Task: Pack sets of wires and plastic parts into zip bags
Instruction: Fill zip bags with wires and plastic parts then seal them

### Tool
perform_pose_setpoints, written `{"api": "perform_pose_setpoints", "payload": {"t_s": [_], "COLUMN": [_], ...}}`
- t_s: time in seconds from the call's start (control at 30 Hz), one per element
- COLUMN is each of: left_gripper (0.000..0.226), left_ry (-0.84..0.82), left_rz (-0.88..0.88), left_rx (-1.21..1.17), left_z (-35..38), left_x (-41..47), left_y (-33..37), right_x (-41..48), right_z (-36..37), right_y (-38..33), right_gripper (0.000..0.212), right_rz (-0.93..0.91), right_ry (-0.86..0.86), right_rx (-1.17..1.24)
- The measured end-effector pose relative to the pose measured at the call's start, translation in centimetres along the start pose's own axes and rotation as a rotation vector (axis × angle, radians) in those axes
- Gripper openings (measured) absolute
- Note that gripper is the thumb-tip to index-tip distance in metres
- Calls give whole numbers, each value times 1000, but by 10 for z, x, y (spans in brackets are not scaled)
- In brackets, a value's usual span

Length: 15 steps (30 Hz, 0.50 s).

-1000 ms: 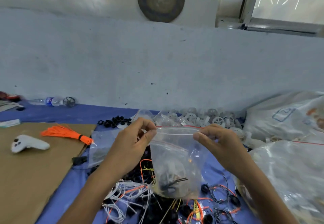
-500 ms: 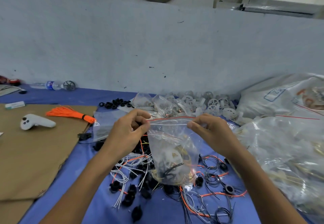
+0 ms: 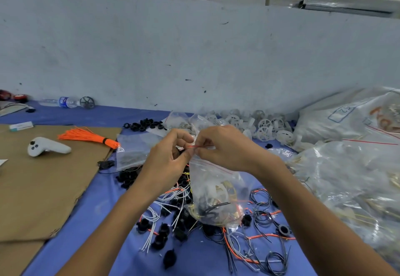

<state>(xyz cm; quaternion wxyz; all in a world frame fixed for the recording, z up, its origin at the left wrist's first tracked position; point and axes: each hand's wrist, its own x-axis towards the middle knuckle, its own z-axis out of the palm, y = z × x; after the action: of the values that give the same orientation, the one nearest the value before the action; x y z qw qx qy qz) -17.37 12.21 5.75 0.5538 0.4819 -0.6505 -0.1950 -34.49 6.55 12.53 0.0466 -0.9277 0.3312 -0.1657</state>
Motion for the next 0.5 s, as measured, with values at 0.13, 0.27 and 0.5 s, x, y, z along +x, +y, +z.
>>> {"api": "perform_pose_setpoints", "payload": {"t_s": [0.13,0.27,0.5], "left_gripper": [24,26,23], "left_ry": [-14,3,3], "left_rz": [-8,-29,-32], "left_rx": [20,29,128], "left_z": [-1,-9,-14], "left_x": [-2,-3,-6], "left_y": [-3,-6,-9], "right_x": [-1,-8,-28], "right_z": [5,-1,-11], "right_y": [2,10,31], "right_gripper": [23,18,15], "right_rz": [-26,-2,-5], "right_ry": [-55,-36,-104], "right_rx": [-28,14,-73]}}
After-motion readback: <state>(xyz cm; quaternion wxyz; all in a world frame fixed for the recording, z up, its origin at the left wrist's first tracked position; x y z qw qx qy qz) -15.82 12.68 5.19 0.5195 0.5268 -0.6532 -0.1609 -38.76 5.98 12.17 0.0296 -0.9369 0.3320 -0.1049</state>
